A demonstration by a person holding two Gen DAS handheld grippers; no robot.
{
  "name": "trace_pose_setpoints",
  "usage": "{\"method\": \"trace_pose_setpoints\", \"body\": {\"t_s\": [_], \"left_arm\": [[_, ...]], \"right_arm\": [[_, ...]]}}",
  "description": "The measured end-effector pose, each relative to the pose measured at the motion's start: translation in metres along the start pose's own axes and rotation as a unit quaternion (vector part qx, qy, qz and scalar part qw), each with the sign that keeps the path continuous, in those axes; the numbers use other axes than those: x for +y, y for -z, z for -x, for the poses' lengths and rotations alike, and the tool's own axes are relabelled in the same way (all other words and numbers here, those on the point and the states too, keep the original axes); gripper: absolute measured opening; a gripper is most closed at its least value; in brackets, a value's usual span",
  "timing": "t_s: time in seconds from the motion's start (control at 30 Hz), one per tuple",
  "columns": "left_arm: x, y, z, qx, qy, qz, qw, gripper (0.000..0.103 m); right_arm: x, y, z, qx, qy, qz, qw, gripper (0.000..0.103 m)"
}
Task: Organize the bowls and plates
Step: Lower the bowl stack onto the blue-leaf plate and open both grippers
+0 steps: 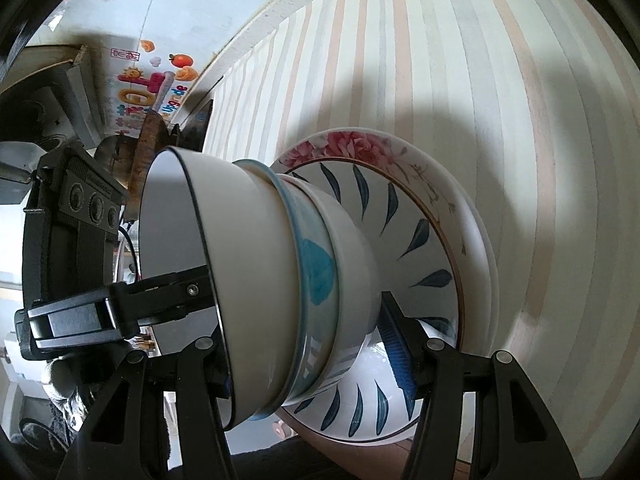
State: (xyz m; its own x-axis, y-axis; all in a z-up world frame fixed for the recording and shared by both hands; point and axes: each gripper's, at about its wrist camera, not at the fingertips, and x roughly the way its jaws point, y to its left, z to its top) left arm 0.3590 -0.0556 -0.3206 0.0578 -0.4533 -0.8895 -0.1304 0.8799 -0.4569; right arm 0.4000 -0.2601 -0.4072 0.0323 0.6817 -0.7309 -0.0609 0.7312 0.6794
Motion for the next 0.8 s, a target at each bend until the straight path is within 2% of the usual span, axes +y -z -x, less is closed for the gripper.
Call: {"method": "trace_pose_setpoints", "body": {"t_s": [0.23, 0.4, 0.57, 0.7, 0.73, 0.8], "left_arm": [[-0.014, 0.005, 0.007, -0.024, -0.041, -0.049, 0.9977, 0.060], [-0.020, 0.014, 0.029, -0.059, -0.068, -0.076, 0.9930, 0.060], [-0.028, 0.029, 0.058, -0.096, -0.107, -0.102, 0.9844, 0.060], [-0.027, 0.043, 0.081, -0.121, -0.118, -0.108, 0.9797, 0.060], [-0.027, 0.047, 0.085, -0.128, -0.117, -0.108, 0.9790, 0.062], [-0.028, 0.054, 0.096, -0.146, -0.126, -0.112, 0.9747, 0.064]], "right_arm": [[0.013, -0.003, -0.008, 0.006, 0.019, -0.001, 1.000, 0.060], [0.017, 0.001, -0.002, -0.001, 0.036, 0.001, 0.999, 0.060], [0.033, 0.007, 0.021, -0.032, 0.064, 0.016, 0.997, 0.060], [0.059, 0.019, 0.049, -0.070, 0.104, 0.041, 0.991, 0.061], [0.067, 0.024, 0.057, -0.081, 0.120, 0.050, 0.988, 0.062], [0.085, 0.035, 0.070, -0.104, 0.146, 0.064, 0.982, 0.077]]}}
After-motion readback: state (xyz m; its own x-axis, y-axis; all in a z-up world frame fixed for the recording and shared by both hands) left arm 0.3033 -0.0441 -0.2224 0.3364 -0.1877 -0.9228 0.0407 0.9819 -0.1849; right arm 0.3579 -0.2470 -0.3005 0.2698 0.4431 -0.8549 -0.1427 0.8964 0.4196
